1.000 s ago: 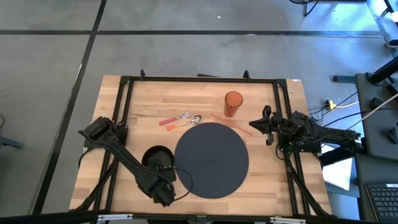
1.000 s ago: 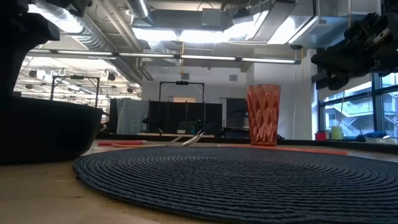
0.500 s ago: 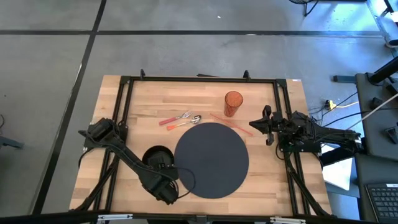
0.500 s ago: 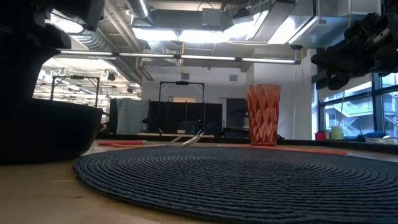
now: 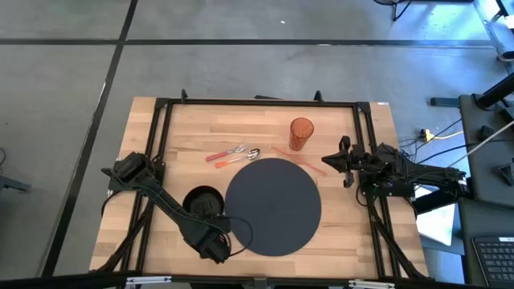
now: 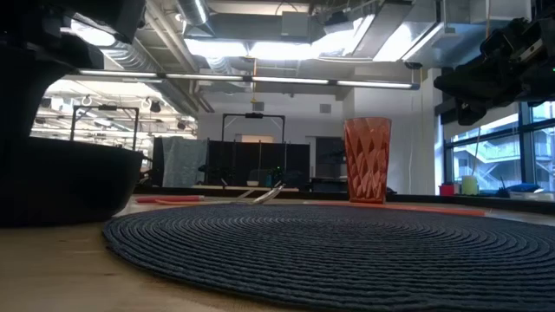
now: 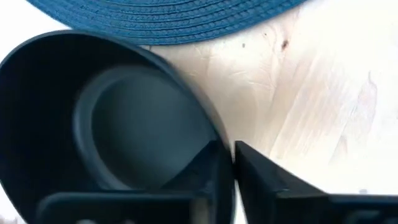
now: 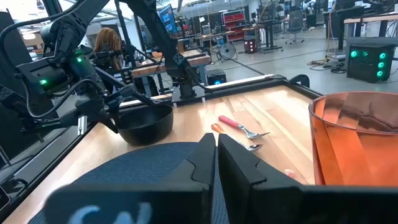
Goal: Pick & Place Utensil
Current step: Put the black bowl on the black placemat
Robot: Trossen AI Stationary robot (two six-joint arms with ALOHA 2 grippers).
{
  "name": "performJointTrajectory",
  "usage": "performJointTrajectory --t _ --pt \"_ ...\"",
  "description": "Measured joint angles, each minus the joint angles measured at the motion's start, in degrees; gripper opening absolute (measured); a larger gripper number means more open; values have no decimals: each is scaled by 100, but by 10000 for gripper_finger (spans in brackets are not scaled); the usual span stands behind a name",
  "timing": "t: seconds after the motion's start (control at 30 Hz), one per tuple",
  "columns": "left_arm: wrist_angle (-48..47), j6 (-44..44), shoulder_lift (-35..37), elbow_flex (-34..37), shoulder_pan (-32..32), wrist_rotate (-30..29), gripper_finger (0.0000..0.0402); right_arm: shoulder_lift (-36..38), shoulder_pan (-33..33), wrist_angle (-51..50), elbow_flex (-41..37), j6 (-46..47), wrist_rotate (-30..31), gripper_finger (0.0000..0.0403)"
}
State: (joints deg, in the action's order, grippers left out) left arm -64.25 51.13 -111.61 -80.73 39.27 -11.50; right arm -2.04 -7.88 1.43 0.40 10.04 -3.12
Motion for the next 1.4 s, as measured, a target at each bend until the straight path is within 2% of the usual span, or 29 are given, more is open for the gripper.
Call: performJointTrajectory --t 0.1,0.4,0.6,1.1,1.4 --pt "3 -175 0 0 7 8 8 0 0 0 -1 0 7 21" --pt "-70 -761 41 0 11 91 4 0 0 0 0 -22 9 21" --pt "-177 -846 326 0 64 49 4 0 -2 0 0 -25 9 21" --pt "-370 -649 2041 0 544 -1513 4 1 0 0 0 -129 9 21" --pt "-372 -1134 2297 0 520 -1922 4 1 -1 0 -2 -129 10 21"
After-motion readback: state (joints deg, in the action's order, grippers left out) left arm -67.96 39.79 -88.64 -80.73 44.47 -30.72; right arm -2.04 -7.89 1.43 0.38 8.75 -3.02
